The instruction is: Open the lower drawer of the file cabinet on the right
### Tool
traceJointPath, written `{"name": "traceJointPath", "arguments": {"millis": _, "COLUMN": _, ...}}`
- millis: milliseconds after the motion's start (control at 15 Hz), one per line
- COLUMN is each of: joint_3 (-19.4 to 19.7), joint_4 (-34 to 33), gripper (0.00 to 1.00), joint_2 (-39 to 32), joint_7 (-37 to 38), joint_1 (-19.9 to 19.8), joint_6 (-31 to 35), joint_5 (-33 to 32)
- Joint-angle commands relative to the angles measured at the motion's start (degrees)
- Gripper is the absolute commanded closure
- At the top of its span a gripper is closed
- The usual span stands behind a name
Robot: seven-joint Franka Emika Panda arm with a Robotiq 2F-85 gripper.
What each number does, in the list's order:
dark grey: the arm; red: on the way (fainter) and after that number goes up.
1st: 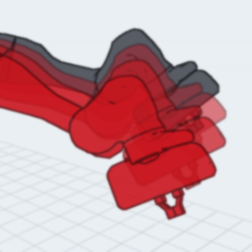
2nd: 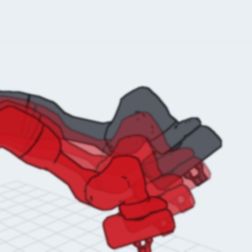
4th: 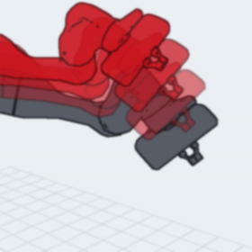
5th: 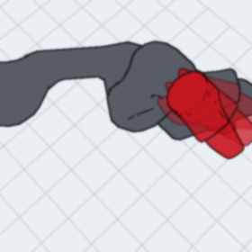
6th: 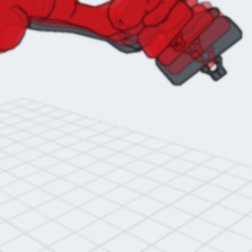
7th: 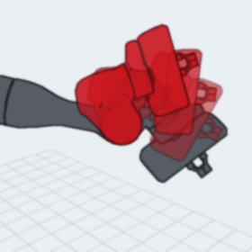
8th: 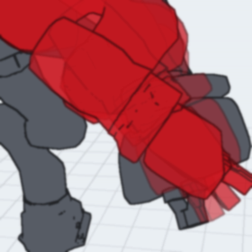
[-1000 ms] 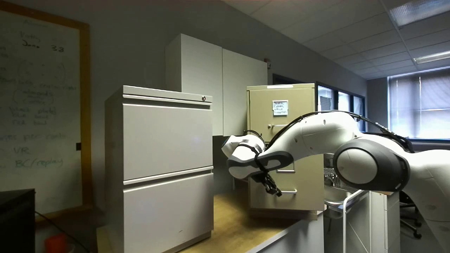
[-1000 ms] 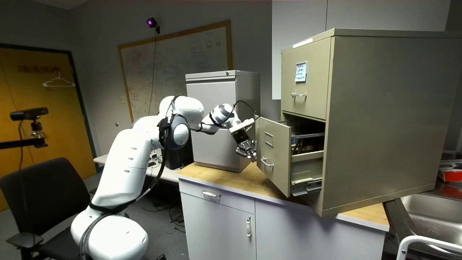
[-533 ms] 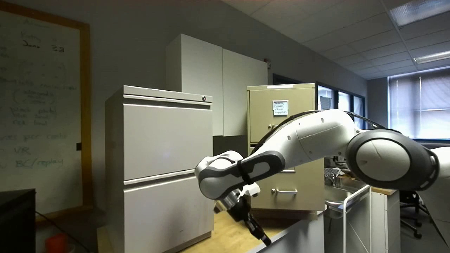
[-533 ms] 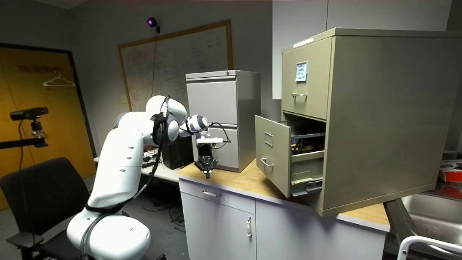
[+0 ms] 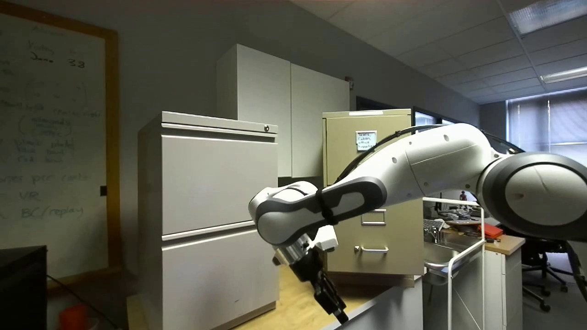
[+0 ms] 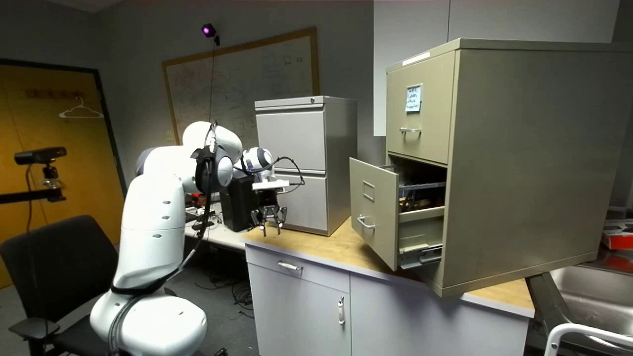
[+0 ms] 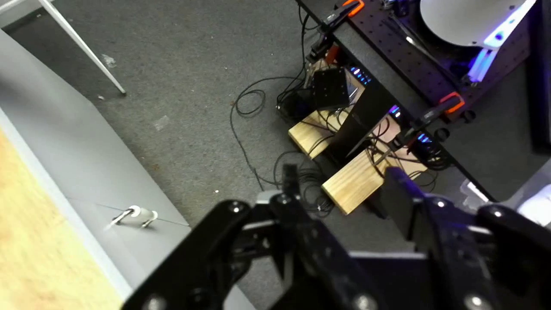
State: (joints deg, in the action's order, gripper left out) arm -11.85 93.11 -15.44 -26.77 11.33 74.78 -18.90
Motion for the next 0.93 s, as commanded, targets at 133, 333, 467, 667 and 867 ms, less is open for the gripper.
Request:
{"name": "traceJointPath", "arguments": {"millis": 133, "joint_3": 4.8, "joint_4": 3.6, "gripper": 0.01, "joint_2": 9.4, "joint_7": 1.8, "joint_1": -5.7, "joint_6": 8.5, "joint_5": -3.3}}
{"name": "traceJointPath", "arguments": {"millis": 333, "joint_3": 8.2, "joint_4": 4.1, "gripper": 0.0, "joint_2": 10.7, "joint_7": 2.8, "joint_1": -9.2, "joint_6": 16.1, "joint_5": -4.3}}
{"name": "traceJointPath", "arguments": {"millis": 467, "joint_3": 10.1, "joint_4": 4.5, "gripper": 0.0, "joint_2": 10.8, "joint_7": 4.5, "joint_1": -10.9, "joint_6": 22.0, "joint_5": -5.0}}
{"name": "traceJointPath", "arguments": {"millis": 667, "joint_3": 12.1, "joint_4": 4.5, "gripper": 0.0, "joint_2": 9.8, "joint_7": 8.6, "joint_1": -12.5, "joint_6": 30.5, "joint_5": -7.6}}
{"name": "traceJointPath", "arguments": {"millis": 867, "joint_3": 14.1, "joint_4": 3.7, "gripper": 0.0, "joint_2": 8.4, "joint_7": 13.1, "joint_1": -13.5, "joint_6": 36.6, "joint_5": -11.8}}
